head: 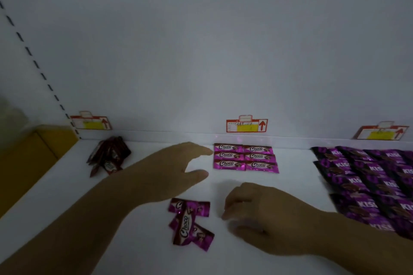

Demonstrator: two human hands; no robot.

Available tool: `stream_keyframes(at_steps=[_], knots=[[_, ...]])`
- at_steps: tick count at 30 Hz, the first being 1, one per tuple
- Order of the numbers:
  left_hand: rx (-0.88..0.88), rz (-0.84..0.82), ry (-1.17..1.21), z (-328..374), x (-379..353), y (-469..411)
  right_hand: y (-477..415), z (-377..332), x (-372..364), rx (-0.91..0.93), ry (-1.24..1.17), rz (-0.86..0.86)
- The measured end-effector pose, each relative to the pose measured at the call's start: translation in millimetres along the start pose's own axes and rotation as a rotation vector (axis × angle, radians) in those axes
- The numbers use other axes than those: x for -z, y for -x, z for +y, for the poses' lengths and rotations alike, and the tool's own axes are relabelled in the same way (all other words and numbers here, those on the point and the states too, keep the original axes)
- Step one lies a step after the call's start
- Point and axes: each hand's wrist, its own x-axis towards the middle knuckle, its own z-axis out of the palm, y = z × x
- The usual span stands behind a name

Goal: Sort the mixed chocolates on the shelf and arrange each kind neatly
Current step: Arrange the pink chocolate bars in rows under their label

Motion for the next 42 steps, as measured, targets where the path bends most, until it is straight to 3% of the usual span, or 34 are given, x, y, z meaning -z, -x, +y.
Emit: stream_keyframes(at_steps=[2, 6, 12, 18, 26, 31, 35, 39, 42], knots=[[0.064, -0.091, 0.028, -10.2, -4.5, 14.2, -7.8, -6.5, -6.5, 0.019, -0.014, 0.033], [0.172, 0.09, -0.072, -23.9, -19.4, 41.8, -26.7, -14.9, -12.6, -0.017, 0.008, 0.083], [0.282, 0.067, -0.096, -9.1, -48.0, 58.4, -52.5, -7.3, -20.4, -0.117, -0.022, 0.134], [0.215, 0.123, -0.041, -16.6, -52.3, 56.7, -47.5, -0.7, -14.6, -0.17, -0.011, 0.108], [0.086, 0.145, -0.116, -26.4, -50.8, 45.2, 14.3, 27.1, 17.1, -0.385, 0.092, 0.005], [0.005, 0.13, -0.065, -11.6, -46.5, 22.9, 42.1, 29.9, 18.5, -0.336, 0.107, 0.101], [-0.041, 0.144, -0.009, 9.2, -52.0, -5.9, 43.1, 24.0, 10.7, -0.22, 0.163, 0.044], [-0.045, 0.218, -0.075, 6.9, -72.5, -18.7, 48.9, 40.2, 9.3, -0.281, 0.25, 0.099], [-0.189, 0.221, -0.173, 13.3, -78.9, -13.6, 51.0, 54.7, 8.7, -0.324, 0.281, 0.172]])
